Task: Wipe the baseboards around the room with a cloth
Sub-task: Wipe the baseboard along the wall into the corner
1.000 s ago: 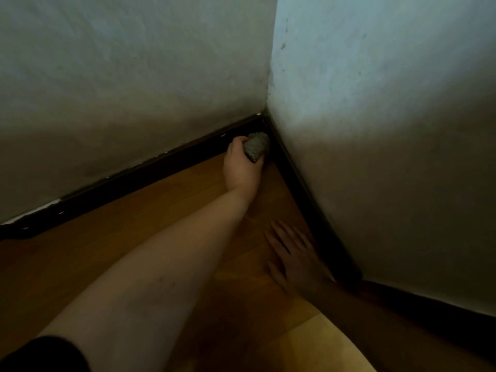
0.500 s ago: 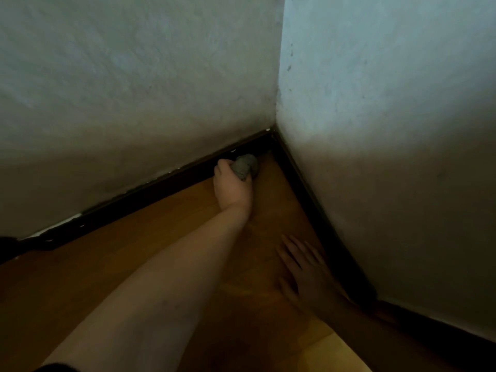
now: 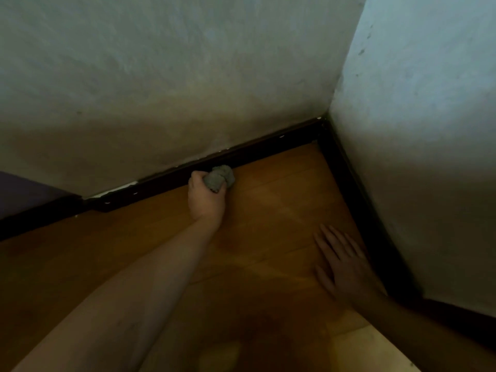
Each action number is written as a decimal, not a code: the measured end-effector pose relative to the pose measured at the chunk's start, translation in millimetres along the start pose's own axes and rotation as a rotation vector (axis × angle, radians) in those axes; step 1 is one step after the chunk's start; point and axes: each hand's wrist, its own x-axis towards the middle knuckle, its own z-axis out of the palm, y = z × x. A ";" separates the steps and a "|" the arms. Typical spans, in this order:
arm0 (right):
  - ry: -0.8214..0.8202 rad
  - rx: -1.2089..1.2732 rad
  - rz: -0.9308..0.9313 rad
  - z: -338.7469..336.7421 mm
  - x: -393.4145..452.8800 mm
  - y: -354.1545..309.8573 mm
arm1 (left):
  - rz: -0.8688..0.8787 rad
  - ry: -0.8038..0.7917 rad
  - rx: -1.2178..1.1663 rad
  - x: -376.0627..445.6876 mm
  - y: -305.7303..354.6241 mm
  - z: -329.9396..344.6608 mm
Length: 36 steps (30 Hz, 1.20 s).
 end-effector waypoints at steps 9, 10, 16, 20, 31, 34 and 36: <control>-0.051 -0.028 0.006 -2.5 -1.1 -1.7 | -0.026 0.006 -0.133 -23.7 23.0 6.3; -0.043 -0.025 -0.001 -2.1 -0.6 -1.1 | 0.038 -0.031 -0.129 -27.2 35.7 17.0; -0.004 -0.015 -0.017 -1.1 -1.7 -0.4 | 0.101 -0.137 -0.171 -40.8 112.6 77.5; 0.011 -0.005 -0.030 2.2 -2.2 1.4 | 0.166 -0.180 -0.190 -43.1 145.7 98.0; 0.050 0.033 -0.040 1.9 -1.0 1.1 | 0.213 -0.192 -0.153 -35.5 155.5 99.0; 0.069 0.049 -0.047 3.1 -0.5 1.6 | 0.176 -0.136 -0.132 -31.6 134.3 78.3; 0.073 0.052 -0.046 4.6 -0.9 2.7 | 0.169 -0.118 -0.097 -26.2 114.8 61.8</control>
